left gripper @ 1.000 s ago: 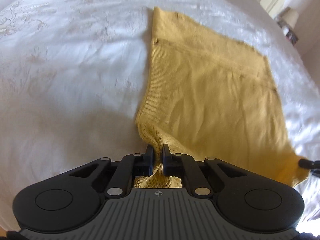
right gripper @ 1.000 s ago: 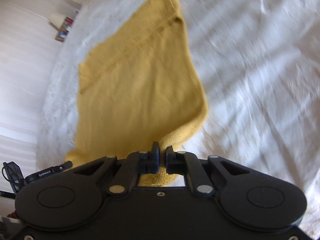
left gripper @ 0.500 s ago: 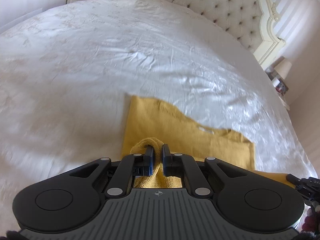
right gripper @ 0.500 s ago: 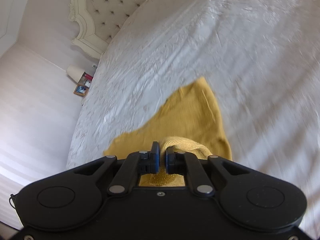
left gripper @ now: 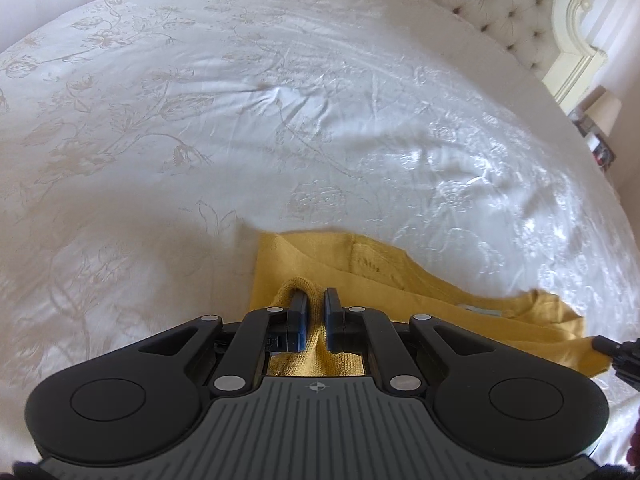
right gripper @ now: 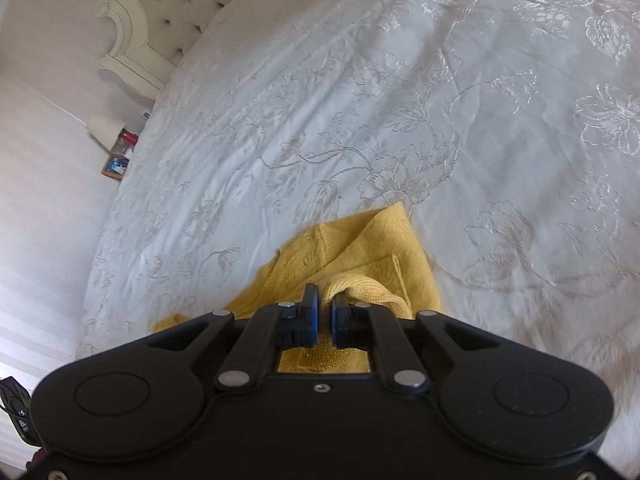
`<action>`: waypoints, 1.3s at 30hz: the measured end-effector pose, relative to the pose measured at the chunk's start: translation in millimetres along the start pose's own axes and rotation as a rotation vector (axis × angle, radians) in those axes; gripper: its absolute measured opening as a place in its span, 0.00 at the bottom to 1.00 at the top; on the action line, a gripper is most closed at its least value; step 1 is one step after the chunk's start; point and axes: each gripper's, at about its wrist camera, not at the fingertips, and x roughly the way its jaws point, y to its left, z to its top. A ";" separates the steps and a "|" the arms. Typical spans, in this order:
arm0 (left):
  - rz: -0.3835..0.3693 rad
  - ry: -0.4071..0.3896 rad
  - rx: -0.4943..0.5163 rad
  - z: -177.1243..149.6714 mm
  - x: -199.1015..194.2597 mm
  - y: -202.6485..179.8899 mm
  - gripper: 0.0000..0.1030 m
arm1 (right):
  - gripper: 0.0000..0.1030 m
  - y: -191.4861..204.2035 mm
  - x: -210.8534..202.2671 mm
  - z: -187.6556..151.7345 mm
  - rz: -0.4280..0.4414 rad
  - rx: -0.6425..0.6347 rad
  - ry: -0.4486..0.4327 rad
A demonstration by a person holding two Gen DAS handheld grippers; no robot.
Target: Fold small clothes
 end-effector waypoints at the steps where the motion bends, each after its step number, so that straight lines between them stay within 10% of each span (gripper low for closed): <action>1: 0.006 0.005 0.002 1.2 4.7 1.5 0.09 | 0.13 -1.3 3.2 0.6 -0.009 -0.002 0.002; 10: -0.088 0.039 -0.123 10.6 30.4 26.7 0.26 | 0.22 -4.2 14.7 0.7 -0.091 -0.051 -0.001; 15: -0.073 -0.043 -0.038 6.9 1.8 17.2 0.64 | 0.65 13.0 -5.6 -12.5 -0.151 -0.203 -0.091; 20: -0.030 -0.088 0.088 -13.7 -29.8 -3.9 0.81 | 0.75 28.8 -24.3 -29.6 -0.221 -0.323 -0.131; 30: -0.013 0.043 0.280 -75.3 -12.5 -42.4 0.82 | 0.77 56.8 -12.7 -82.6 -0.288 -0.528 -0.028; 39: 0.088 0.039 0.327 -61.8 24.6 -44.8 0.82 | 0.80 57.3 21.0 -78.4 -0.360 -0.609 0.001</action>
